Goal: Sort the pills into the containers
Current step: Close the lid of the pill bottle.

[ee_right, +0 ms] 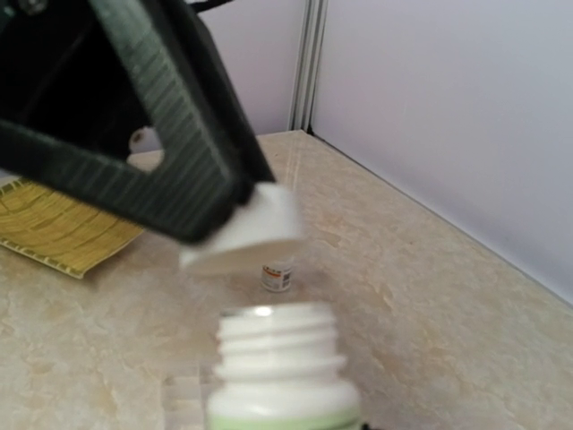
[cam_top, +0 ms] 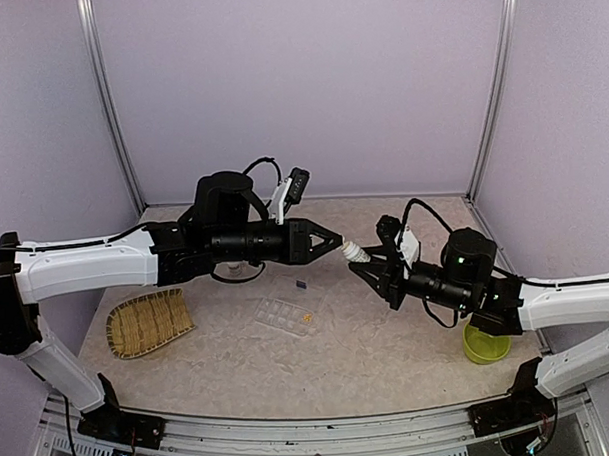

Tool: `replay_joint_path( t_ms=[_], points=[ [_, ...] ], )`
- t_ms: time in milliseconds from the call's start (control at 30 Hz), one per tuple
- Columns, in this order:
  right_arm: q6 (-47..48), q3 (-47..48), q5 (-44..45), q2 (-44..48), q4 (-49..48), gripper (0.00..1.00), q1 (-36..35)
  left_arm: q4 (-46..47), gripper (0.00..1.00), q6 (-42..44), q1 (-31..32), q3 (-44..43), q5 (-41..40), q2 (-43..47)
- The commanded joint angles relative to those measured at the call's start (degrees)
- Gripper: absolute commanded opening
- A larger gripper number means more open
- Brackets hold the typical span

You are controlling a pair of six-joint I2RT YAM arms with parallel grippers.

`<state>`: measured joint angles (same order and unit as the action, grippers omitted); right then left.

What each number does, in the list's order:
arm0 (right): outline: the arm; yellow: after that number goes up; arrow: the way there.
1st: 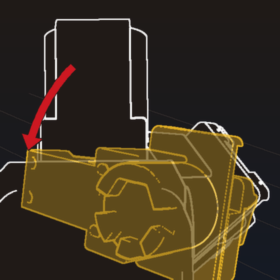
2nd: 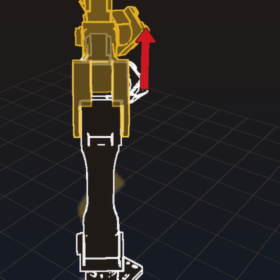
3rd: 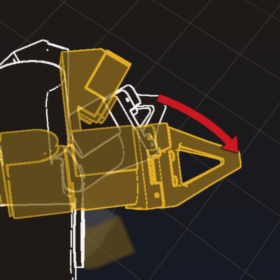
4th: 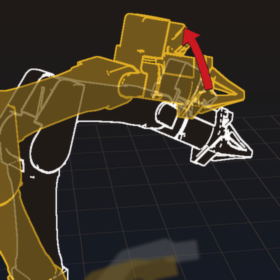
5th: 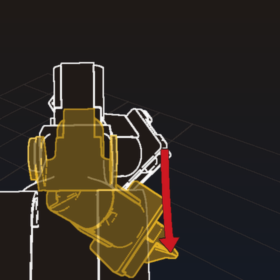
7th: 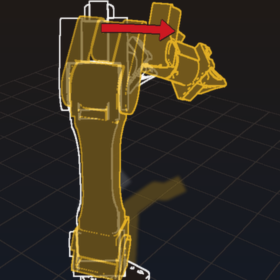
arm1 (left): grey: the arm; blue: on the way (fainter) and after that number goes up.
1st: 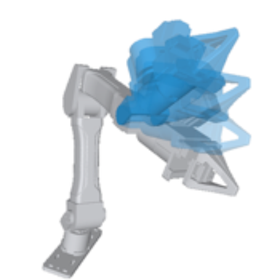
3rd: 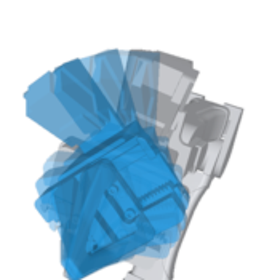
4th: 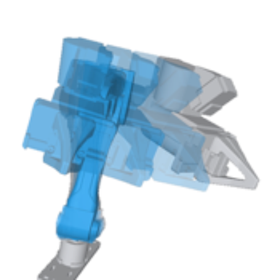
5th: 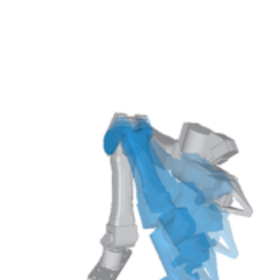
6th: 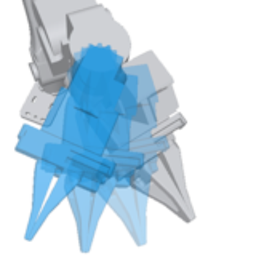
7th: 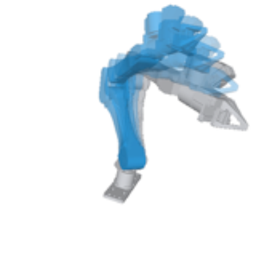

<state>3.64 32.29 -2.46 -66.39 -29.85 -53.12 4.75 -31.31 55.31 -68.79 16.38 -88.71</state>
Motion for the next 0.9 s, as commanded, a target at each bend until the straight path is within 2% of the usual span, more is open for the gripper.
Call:
replay_joint_path(
  t_ms=[0,867],
  points=[
    [0.6,1.9,-0.4,-0.1,-0.3,0.05,-0.5,1.8,0.16,-0.1,-0.1,-0.5,1.9,-0.3],
    [1.4,1.7,-1.1,-0.2,-1.4,0.05,-1.8,2.1,0.16,0.8,0.9,-0.8,5.4,-2.4]
  ],
)
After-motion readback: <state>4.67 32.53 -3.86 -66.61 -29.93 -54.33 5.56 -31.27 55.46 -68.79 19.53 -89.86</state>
